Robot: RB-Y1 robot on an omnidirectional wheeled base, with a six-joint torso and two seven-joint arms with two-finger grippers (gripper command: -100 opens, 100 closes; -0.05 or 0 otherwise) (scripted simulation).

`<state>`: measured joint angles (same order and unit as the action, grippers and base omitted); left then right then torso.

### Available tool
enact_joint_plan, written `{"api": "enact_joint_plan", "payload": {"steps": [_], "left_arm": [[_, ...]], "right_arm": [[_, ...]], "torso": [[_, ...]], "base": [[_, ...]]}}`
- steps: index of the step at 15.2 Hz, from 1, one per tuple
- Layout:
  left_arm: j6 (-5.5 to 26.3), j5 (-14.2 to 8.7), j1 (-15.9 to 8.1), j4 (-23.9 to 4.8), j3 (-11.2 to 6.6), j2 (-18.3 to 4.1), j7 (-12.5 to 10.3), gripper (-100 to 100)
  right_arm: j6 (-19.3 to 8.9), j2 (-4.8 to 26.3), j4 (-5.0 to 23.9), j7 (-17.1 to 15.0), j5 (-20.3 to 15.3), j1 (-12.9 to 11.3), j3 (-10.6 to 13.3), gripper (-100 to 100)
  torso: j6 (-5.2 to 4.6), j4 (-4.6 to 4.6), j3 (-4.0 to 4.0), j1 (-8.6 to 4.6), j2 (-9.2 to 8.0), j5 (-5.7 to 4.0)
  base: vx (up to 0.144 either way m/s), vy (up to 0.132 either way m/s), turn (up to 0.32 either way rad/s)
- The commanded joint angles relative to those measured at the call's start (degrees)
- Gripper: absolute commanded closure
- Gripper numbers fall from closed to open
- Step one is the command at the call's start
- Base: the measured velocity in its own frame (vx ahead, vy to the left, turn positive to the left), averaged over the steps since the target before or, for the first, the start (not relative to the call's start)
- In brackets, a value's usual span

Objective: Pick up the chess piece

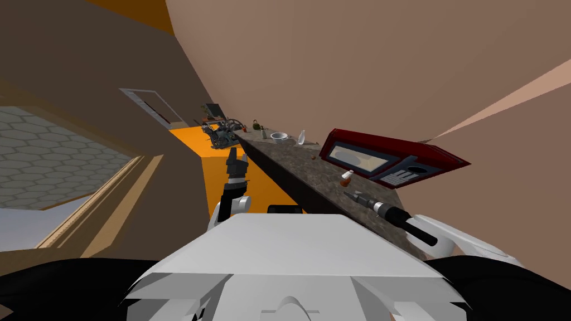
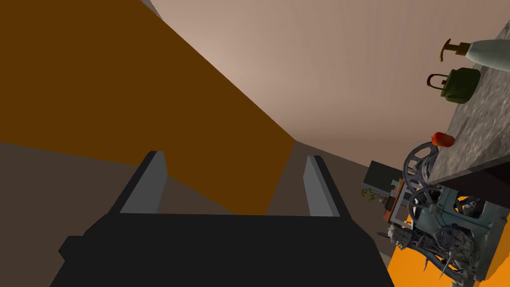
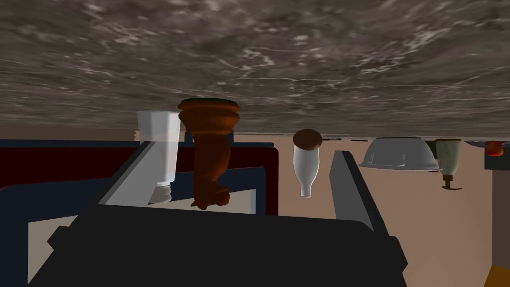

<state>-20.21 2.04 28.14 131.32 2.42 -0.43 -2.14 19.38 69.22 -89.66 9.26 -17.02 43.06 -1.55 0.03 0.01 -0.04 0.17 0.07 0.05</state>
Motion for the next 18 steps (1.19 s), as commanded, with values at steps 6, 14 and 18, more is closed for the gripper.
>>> {"api": "enact_joint_plan", "payload": {"steps": [6,14,18], "left_arm": [[0.00,0.00,0.00,0.00,0.00,0.00,0.00,0],[0.00,0.00,-0.03,0.00,0.01,0.00,0.00,0],[0.00,0.00,-0.03,-0.01,0.00,0.00,0.00,0]], "right_arm": [[-1.40,6.56,4.49,-0.17,-1.75,1.78,-0.64,-100],[-1.24,8.33,10.75,-1.06,-1.62,0.59,0.27,-100],[-0.61,7.60,15.32,-1.90,-0.87,-1.59,1.71,-100]], "torso": [[-0.01,0.00,0.00,-0.01,0.01,0.00],[0.08,-0.06,0.18,-0.05,-0.35,-0.04],[-0.01,-0.18,0.45,-0.08,-0.78,-0.04]], "base": [[0.031,0.030,0.152],[-0.016,0.021,0.207],[-0.147,0.009,0.232]]}}
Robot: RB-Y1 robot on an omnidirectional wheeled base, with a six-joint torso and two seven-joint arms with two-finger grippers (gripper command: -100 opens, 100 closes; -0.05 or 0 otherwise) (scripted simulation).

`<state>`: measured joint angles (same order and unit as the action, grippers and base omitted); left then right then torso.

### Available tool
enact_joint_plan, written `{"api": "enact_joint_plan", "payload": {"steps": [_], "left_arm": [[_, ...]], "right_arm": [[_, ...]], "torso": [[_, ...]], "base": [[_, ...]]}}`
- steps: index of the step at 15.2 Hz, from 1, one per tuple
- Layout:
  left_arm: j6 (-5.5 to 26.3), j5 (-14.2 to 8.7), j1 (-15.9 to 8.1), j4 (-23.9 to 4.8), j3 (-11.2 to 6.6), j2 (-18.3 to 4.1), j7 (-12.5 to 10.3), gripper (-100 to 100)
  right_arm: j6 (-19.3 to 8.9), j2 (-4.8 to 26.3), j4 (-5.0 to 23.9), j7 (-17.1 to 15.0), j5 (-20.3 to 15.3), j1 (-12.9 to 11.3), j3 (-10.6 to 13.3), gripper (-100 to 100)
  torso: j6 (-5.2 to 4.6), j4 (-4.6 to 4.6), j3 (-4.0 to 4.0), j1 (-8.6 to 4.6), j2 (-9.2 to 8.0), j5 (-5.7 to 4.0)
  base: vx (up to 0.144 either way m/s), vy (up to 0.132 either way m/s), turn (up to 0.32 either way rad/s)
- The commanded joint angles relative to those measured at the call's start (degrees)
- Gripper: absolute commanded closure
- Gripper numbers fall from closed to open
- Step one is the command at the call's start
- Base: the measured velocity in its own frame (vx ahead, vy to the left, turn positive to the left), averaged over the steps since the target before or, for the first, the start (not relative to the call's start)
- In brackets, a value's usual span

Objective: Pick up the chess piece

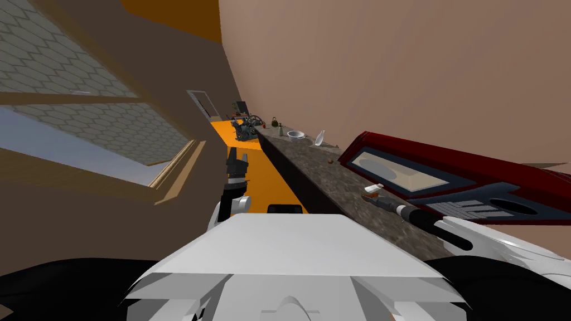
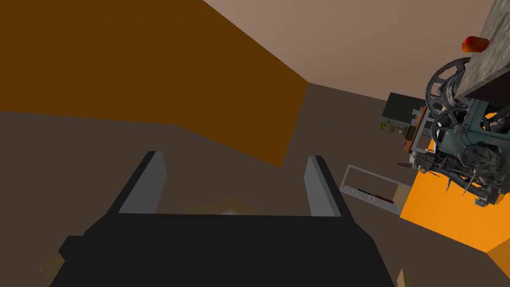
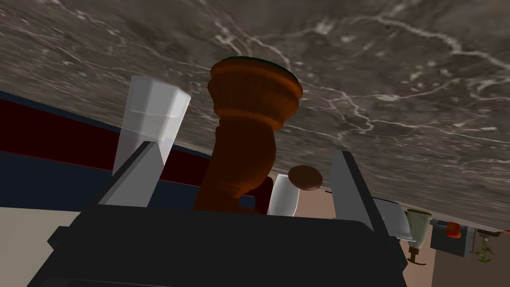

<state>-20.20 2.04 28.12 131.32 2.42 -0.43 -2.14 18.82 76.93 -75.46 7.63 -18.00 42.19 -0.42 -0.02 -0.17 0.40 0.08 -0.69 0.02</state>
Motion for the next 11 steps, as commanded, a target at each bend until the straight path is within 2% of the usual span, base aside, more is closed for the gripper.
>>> {"api": "enact_joint_plan", "payload": {"steps": [1,4,5,6,8,9,10,11], "left_arm": [[0.00,0.00,0.00,0.00,0.00,0.00,0.00,0],[0.00,0.00,0.00,0.00,0.00,0.00,0.00,0],[0.00,0.00,0.00,0.00,0.00,0.00,0.00,0],[0.00,0.00,0.00,0.00,0.00,0.00,0.00,0],[0.00,0.00,0.00,0.00,0.00,0.00,0.00,0],[0.00,0.00,-0.01,0.00,0.01,0.00,0.00,0],[0.00,0.00,-0.01,0.00,0.00,0.00,0.00,0],[0.00,0.00,-0.01,0.00,0.00,0.00,0.00,0]], "right_arm": [[0.27,-0.47,2.86,-0.68,0.49,-1.80,1.30,-100],[0.58,-0.83,5.69,-1.10,0.86,-2.89,2.02,-100],[0.90,-1.19,7.56,-1.52,1.24,-3.97,2.74,-100],[0.90,-1.19,7.97,-1.52,1.24,-3.97,2.74,-100],[1.53,-1.92,12.02,-2.36,2.00,-6.15,4.18,-100],[1.53,-1.92,12.54,-2.36,2.00,-6.15,4.18,-100],[1.85,-2.28,14.79,-2.78,2.38,-7.24,4.90,-100],[1.85,-2.28,14.82,-2.78,2.38,-7.24,4.90,-100]], "torso": [[0.00,0.00,0.00,0.00,0.00,0.00],[0.05,0.03,-0.07,0.04,0.11,0.00],[0.02,0.03,-0.08,0.02,0.13,0.00],[0.04,0.03,-0.07,0.01,0.12,0.00],[0.03,0.03,-0.07,-0.01,0.11,-0.01],[0.14,0.02,-0.05,0.03,0.07,-0.05],[0.18,0.02,-0.06,-0.01,0.09,-0.10],[0.19,0.03,-0.06,-0.04,0.08,-0.11]], "base": [[-0.112,0.014,0.253],[-0.105,0.027,0.248],[-0.111,0.025,0.255],[-0.106,0.023,0.206],[-0.127,0.032,0.338],[-0.150,0.034,0.309],[-0.156,0.032,0.337],[-0.139,0.035,0.214]]}}
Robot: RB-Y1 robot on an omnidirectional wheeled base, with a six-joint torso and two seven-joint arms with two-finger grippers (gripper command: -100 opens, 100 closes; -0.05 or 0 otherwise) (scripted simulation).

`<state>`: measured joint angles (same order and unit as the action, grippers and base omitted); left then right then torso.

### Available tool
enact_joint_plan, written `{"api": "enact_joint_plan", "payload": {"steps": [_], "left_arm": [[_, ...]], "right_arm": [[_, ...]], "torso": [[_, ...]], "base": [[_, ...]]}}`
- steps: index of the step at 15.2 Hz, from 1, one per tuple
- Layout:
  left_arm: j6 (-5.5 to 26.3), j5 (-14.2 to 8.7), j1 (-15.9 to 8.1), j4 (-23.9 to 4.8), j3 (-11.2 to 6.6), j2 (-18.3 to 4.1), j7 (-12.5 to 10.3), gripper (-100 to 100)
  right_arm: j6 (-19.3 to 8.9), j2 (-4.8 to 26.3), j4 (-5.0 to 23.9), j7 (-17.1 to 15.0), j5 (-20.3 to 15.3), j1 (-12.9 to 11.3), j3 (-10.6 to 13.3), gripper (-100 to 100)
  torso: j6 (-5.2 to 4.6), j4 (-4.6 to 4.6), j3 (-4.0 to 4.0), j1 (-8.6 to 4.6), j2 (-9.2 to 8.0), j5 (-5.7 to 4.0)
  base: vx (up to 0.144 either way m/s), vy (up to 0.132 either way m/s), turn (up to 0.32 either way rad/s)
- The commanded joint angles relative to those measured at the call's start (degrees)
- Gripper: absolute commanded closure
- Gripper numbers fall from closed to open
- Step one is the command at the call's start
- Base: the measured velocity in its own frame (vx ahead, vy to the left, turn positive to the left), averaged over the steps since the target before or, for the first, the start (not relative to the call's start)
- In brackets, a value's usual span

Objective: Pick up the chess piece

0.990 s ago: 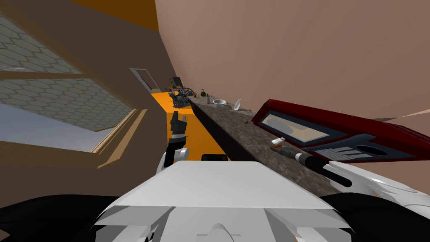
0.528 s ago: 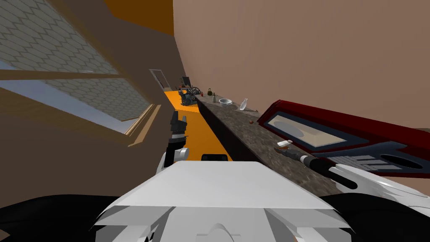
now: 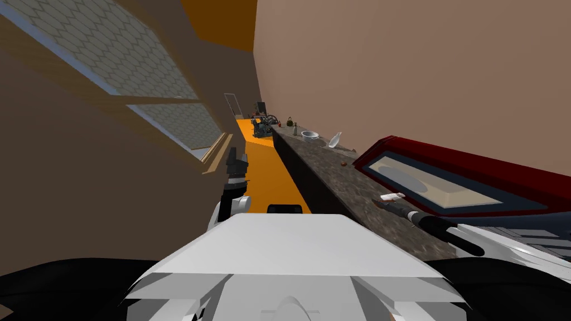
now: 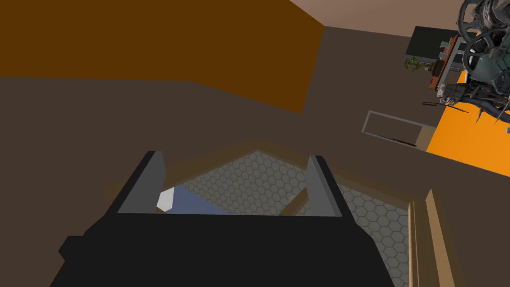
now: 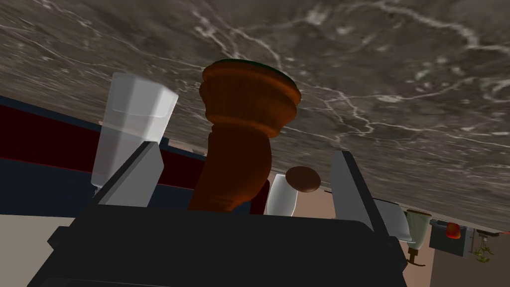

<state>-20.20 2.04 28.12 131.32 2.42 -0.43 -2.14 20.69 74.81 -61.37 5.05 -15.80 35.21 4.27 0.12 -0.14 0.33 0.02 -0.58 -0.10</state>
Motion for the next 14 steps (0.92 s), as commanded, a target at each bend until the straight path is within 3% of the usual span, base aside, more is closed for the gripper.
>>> {"api": "enact_joint_plan", "payload": {"steps": [1,2,6,8,14], "left_arm": [[0.00,0.00,0.00,0.00,0.00,0.00,0.00,0],[0.00,0.00,0.01,0.00,-0.01,0.00,0.00,0],[0.00,0.00,0.02,0.00,-0.01,-0.01,0.00,0],[-0.01,0.00,0.04,0.01,-0.02,-0.01,0.00,0],[-0.01,0.00,0.05,0.01,-0.02,-0.02,0.00,0]], "right_arm": [[0.00,0.00,0.00,0.00,0.00,0.00,0.00,-100],[0.01,0.00,0.18,-0.11,0.04,-0.09,0.07,100],[-0.03,-0.01,0.20,-0.18,0.08,-0.09,0.03,100],[-0.66,0.57,-3.57,0.63,-0.58,1.91,-1.23,100],[-1.60,1.65,-10.02,1.89,-1.71,5.17,-3.39,100]], "torso": [[0.00,0.00,0.00,0.00,0.00,0.00],[-0.04,0.02,-0.07,-0.05,0.13,-0.01],[-0.01,0.13,-0.30,-0.15,0.51,-0.05],[-0.15,0.16,-0.37,-0.20,0.65,-0.03],[-0.02,0.27,-0.66,-0.30,1.14,-0.07]], "base": [[-0.072,0.020,0.040],[-0.027,0.007,-0.002],[-0.005,0.001,-0.002],[0.096,-0.030,-0.346],[0.141,-0.036,-0.270]]}}
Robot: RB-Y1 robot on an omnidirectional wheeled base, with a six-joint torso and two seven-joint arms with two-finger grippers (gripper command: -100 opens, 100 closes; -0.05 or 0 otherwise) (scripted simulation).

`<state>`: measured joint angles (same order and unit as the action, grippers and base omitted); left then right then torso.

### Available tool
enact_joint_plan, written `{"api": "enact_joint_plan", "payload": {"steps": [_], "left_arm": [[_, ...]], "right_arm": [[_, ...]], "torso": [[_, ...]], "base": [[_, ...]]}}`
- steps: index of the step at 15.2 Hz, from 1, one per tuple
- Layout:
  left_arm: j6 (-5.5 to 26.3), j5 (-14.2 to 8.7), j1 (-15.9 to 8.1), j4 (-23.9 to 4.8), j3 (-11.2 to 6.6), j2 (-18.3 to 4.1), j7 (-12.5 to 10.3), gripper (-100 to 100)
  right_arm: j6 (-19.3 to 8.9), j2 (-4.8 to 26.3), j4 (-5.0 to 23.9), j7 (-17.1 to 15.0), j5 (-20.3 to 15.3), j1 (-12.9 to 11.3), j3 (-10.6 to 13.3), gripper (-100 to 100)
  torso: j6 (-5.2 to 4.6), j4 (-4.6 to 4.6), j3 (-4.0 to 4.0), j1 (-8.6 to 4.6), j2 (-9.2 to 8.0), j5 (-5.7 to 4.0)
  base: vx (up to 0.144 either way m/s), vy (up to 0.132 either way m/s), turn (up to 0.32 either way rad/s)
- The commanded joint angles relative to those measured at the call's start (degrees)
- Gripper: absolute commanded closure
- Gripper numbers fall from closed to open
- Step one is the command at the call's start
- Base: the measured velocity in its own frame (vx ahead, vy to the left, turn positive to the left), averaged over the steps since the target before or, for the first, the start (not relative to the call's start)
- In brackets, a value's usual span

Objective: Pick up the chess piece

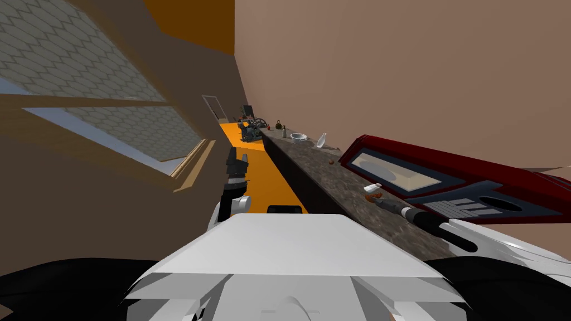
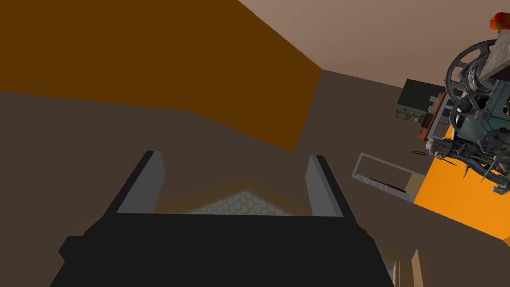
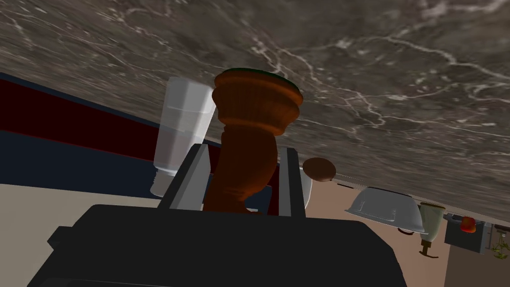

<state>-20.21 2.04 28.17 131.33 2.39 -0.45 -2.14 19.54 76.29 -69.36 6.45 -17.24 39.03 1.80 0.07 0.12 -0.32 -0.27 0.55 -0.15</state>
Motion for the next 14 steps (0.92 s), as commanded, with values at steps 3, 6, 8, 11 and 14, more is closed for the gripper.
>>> {"api": "enact_joint_plan", "payload": {"steps": [3,6,8,11,14], "left_arm": [[0.00,0.00,-0.02,0.00,0.01,0.00,0.00,0],[0.00,0.00,-0.02,0.00,0.01,0.00,0.00,0],[0.00,0.00,-0.01,0.00,0.00,0.00,0.00,0],[0.00,0.00,0.00,0.00,0.00,0.00,0.00,0],[0.00,0.00,-0.01,0.00,0.00,0.00,0.00,0]], "right_arm": [[-0.76,0.53,-4.98,0.91,-0.65,2.44,-1.64,100],[-1.08,0.90,-6.94,1.33,-1.03,3.53,-2.36,100],[-1.39,1.26,-8.99,1.75,-1.41,4.62,-3.08,100],[-1.71,1.62,-11.84,2.17,-1.79,5.70,-3.80,100],[-1.95,1.61,-13.22,2.55,-2.08,6.50,-4.32,100]], "torso": [[0.10,-0.03,0.08,0.07,-0.16,-0.02],[0.07,-0.05,0.14,0.07,-0.24,-0.01],[0.00,-0.05,0.15,0.07,-0.26,0.01],[0.01,-0.04,0.09,0.08,-0.13,0.02],[0.06,-0.02,0.03,0.09,-0.06,0.00]], "base": [[0.076,-0.008,-0.156],[0.072,-0.007,-0.159],[0.091,-0.016,-0.260],[0.117,-0.009,-0.228],[0.104,-0.003,-0.167]]}}
